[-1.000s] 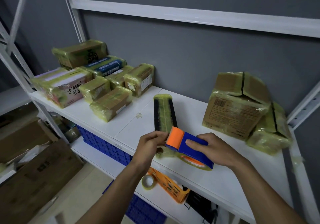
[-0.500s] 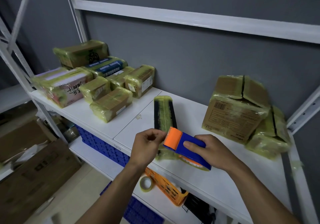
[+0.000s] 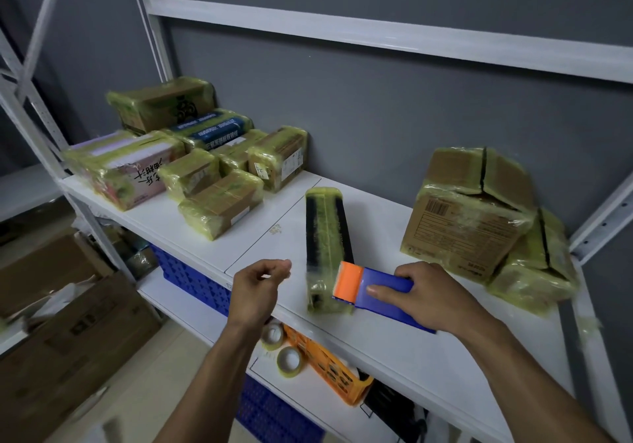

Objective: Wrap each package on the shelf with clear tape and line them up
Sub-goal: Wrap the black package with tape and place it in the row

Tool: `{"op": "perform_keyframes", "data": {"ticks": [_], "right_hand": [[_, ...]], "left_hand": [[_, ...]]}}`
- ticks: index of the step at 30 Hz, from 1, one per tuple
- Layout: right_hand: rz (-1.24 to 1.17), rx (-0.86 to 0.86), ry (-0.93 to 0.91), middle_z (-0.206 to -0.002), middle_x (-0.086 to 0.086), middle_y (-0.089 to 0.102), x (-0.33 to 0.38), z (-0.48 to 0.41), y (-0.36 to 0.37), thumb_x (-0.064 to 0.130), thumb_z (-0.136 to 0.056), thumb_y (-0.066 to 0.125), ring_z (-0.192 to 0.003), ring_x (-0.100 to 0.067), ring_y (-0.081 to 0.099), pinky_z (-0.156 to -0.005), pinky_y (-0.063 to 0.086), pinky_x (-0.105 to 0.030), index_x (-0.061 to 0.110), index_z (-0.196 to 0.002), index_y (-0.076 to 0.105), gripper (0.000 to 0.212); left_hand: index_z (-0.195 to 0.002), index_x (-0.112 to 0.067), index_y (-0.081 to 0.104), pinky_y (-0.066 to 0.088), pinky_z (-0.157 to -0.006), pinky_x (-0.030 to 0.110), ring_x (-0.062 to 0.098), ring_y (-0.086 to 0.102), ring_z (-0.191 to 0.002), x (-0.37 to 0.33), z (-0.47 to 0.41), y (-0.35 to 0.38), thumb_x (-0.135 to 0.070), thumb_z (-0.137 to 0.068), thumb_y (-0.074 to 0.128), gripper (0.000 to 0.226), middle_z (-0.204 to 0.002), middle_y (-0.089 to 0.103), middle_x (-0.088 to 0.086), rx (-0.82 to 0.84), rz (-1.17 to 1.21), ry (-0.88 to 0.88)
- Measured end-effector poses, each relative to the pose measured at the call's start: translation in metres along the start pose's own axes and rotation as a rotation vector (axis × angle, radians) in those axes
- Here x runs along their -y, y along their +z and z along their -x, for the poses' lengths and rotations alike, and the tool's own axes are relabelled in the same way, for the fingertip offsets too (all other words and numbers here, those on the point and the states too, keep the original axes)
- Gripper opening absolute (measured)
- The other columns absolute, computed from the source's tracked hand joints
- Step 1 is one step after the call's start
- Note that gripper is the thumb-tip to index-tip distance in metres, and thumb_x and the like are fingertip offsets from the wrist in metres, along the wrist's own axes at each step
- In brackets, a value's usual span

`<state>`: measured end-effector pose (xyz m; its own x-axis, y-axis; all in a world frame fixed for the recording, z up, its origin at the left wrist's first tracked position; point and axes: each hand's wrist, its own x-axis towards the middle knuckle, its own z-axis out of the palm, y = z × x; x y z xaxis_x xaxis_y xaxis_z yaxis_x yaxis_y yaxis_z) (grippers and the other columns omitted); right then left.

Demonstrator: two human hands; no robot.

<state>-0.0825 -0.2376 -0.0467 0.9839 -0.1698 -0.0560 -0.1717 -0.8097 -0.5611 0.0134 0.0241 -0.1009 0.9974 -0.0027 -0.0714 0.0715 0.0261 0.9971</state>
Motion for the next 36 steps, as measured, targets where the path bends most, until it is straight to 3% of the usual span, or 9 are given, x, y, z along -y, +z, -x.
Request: {"op": "perform_keyframes", "data": {"ticks": [5, 10, 14, 17, 20, 24, 28, 36], "right_hand": [[0.057, -0.038, 0.043, -0.064, 0.003, 0.058, 0.003, 0.000, 0.005, 0.092, -0.064, 0.057, -0.058, -0.012, 0.060, -0.052, 0.044, -0.028, 0.022, -0.064, 0.053, 0.070], [0.074, -0.010, 0.055, -0.058, 0.021, 0.058, 0.012, 0.002, 0.005, 0.090, -0.064, 0.063, -0.047, 0.002, 0.056, -0.050, 0.038, -0.022, 0.025, -0.060, 0.050, 0.066], [0.126, -0.036, 0.053, -0.060, 0.013, 0.062, 0.018, 0.002, 0.002, 0.095, -0.058, 0.059, -0.051, -0.006, 0.060, -0.051, 0.044, -0.027, 0.022, -0.061, 0.056, 0.073], [0.173, -0.036, 0.047, -0.061, 0.029, 0.059, 0.025, 0.002, 0.000, 0.093, -0.062, 0.061, -0.050, 0.004, 0.058, -0.046, 0.034, -0.018, 0.026, -0.062, 0.054, 0.068], [0.260, -0.072, 0.046, -0.055, 0.014, 0.057, 0.034, -0.003, 0.001, 0.093, -0.061, 0.064, -0.049, -0.001, 0.056, -0.045, 0.031, -0.018, 0.028, -0.067, 0.053, 0.066], [0.358, -0.054, 0.068, -0.070, 0.011, 0.057, 0.050, -0.013, 0.009, 0.095, -0.058, 0.064, -0.061, -0.005, 0.057, -0.048, 0.038, -0.022, 0.027, -0.077, 0.051, 0.072], [0.363, -0.011, 0.119, -0.081, 0.010, 0.060, 0.052, -0.019, 0.011, 0.093, -0.058, 0.066, -0.072, -0.011, 0.063, -0.055, 0.052, -0.027, 0.028, -0.087, 0.050, 0.073], [0.400, 0.000, 0.169, -0.074, 0.013, 0.042, 0.051, -0.029, 0.017, 0.085, -0.064, 0.074, -0.070, -0.010, 0.052, -0.047, 0.036, -0.024, 0.029, -0.081, 0.035, 0.070]], "left_hand": [[-0.085, -0.023, 0.078, 0.047, -0.073, 0.022, -0.005, 0.068, -0.083, 0.016, 0.002, -0.002, -0.033, -0.091, 0.075, 0.012, -0.087, 0.076, -0.012, -0.035, -0.025, -0.014], [-0.087, -0.022, 0.081, 0.048, -0.079, 0.026, -0.004, 0.069, -0.083, 0.026, -0.002, -0.017, -0.031, -0.085, 0.079, 0.009, -0.090, 0.078, -0.008, -0.026, 0.064, -0.124], [-0.089, -0.021, 0.082, 0.049, -0.077, 0.026, 0.001, 0.071, -0.084, 0.032, -0.002, -0.025, -0.034, -0.078, 0.081, 0.017, -0.090, 0.078, -0.005, -0.053, 0.101, -0.156], [-0.089, -0.023, 0.081, 0.050, -0.079, 0.027, 0.001, 0.070, -0.086, 0.037, -0.003, -0.023, -0.033, -0.084, 0.079, 0.011, -0.091, 0.078, -0.007, -0.071, 0.096, -0.150], [-0.092, -0.025, 0.080, 0.051, -0.082, 0.029, 0.005, 0.068, -0.095, 0.041, -0.003, -0.018, -0.032, -0.090, 0.075, 0.009, -0.092, 0.077, -0.010, -0.074, 0.086, -0.147], [-0.093, -0.026, 0.077, 0.050, -0.090, 0.036, 0.011, 0.063, -0.100, 0.044, -0.009, -0.013, -0.028, -0.093, 0.073, 0.005, -0.086, 0.075, -0.015, -0.132, 0.124, -0.242], [-0.088, -0.022, 0.077, 0.049, -0.082, 0.031, 0.009, 0.064, -0.098, 0.046, -0.013, -0.005, -0.014, -0.092, 0.069, 0.012, -0.093, 0.075, -0.011, -0.150, 0.103, -0.253], [-0.092, -0.019, 0.075, 0.048, -0.082, 0.034, 0.013, 0.059, -0.085, 0.058, -0.020, 0.012, -0.012, -0.093, 0.065, 0.012, -0.096, 0.071, -0.004, -0.106, 0.026, -0.288]]}}
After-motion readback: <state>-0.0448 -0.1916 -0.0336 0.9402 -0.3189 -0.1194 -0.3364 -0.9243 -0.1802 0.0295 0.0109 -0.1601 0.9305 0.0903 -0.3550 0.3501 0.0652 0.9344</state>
